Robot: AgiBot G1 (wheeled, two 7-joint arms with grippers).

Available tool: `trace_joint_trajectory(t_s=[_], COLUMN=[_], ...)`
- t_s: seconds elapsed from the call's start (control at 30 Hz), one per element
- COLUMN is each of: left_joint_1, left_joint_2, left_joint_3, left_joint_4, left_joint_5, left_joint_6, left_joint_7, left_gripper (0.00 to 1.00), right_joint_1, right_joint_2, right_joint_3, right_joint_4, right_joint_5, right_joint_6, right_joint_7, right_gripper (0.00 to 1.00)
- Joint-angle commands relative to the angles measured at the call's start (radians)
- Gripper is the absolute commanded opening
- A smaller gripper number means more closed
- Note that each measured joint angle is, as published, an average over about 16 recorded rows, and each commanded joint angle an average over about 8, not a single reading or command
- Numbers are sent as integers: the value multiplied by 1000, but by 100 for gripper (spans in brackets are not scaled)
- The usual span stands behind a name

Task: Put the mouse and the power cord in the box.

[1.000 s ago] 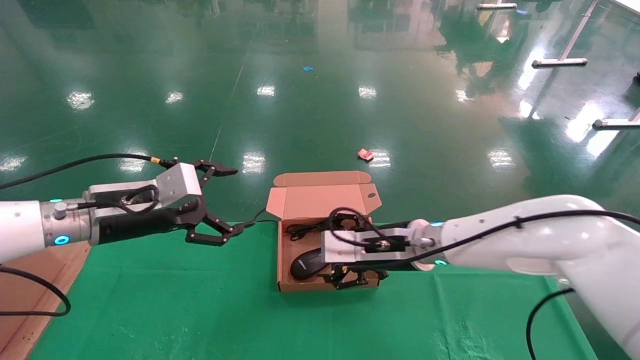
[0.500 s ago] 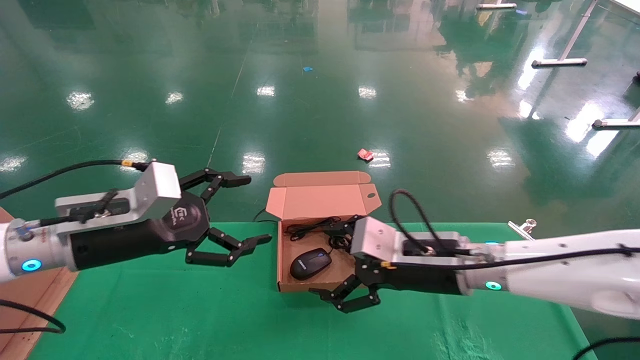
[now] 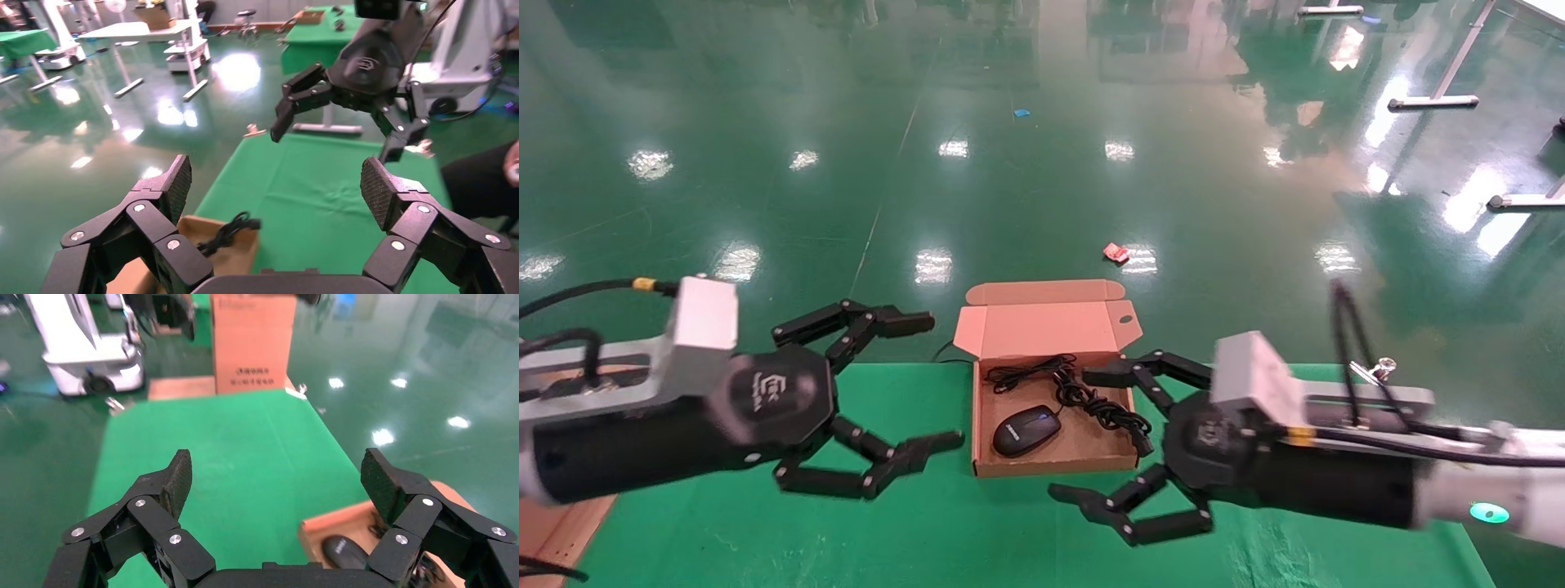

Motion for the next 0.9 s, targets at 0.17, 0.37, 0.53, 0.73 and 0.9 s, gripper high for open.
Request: trace_joint_trajectory(t_s=[0.17, 0.37, 0.53, 0.73, 0.9], left_joint_1=[63, 127, 172, 198, 197], left_joint_2=[-35, -70, -95, -109, -109], left_joint_3=[-77, -154, -210, -244, -242], left_joint_4=[-93, -186, -253, -292, -289], left_joint_5=[-20, -40, -55, -64, -64], left_joint_6=[49, 99, 135, 155, 154], left_joint_7=[-88, -176, -240, -268, -264], left_gripper=[100, 100, 100, 100, 100], right_joint_1=[-63, -125, -170, -193, -192], right_joint_2=[76, 153, 207, 235, 232], right_joint_3=[91, 183, 248, 283, 280], right_joint_4=[79, 157, 213, 243, 240], right_joint_5=[78, 156, 211, 241, 239], right_joint_6=[-74, -149, -202, -230, -227], right_joint_7=[66, 132, 178, 195, 193], right_gripper=[100, 100, 100, 100, 100])
